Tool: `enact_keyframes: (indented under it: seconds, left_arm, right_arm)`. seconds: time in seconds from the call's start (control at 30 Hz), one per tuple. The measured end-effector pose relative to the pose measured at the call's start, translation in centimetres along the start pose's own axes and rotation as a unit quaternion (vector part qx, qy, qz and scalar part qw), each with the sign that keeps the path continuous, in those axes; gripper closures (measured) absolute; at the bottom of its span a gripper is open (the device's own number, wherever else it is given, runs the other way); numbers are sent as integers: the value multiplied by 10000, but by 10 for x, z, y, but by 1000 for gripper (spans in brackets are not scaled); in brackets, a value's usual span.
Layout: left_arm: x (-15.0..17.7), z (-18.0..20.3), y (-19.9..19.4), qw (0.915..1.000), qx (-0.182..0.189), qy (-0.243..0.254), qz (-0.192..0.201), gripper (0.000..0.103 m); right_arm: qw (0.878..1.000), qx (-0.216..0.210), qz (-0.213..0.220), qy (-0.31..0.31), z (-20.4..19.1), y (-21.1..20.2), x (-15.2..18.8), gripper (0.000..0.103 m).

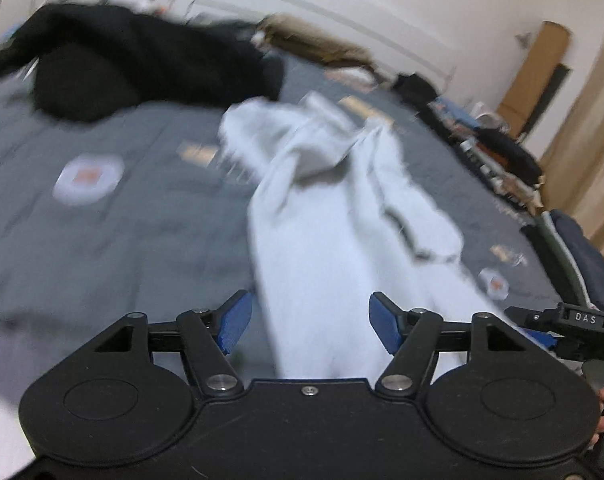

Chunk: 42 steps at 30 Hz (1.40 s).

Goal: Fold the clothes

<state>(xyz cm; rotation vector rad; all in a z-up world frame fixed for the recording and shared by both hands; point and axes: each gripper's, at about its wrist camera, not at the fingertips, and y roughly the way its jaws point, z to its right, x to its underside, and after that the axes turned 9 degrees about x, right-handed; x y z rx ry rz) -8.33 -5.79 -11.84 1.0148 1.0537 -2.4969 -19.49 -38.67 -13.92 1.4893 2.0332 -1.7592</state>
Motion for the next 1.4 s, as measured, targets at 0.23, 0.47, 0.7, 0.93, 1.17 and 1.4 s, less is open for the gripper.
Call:
enact_keyframes:
  seconds: [0.23,0.47,0.7,0.93,1.17,1.4]
  left_arm:
    - [30,-9,2,9983,172,-383,-411,39]
    - [48,-6,8,9960,274,-532,-661,39]
    - [67,-4,12,9926,269,-712,-947,40]
    - [74,3,20,9937,144,-599,-934,89]
    - [59,15,-8,9975,203,-89,-668,96]
    - [-4,-11,-70,9989,-363,249,137,97]
  right_arm:
    - [9982,-188,-556,115,5,8,27,38]
    - [9951,-327,-818,451,13,7,32,38]
    - [9906,-415,-1070,739,17,7,38,36]
    - [9865,-562,-1203,957,15,19,44,26]
    - [9858,-849,-957,1091,16,6,43,97]
    - [9773,-1304,-26,1671,42,-45,24,101]
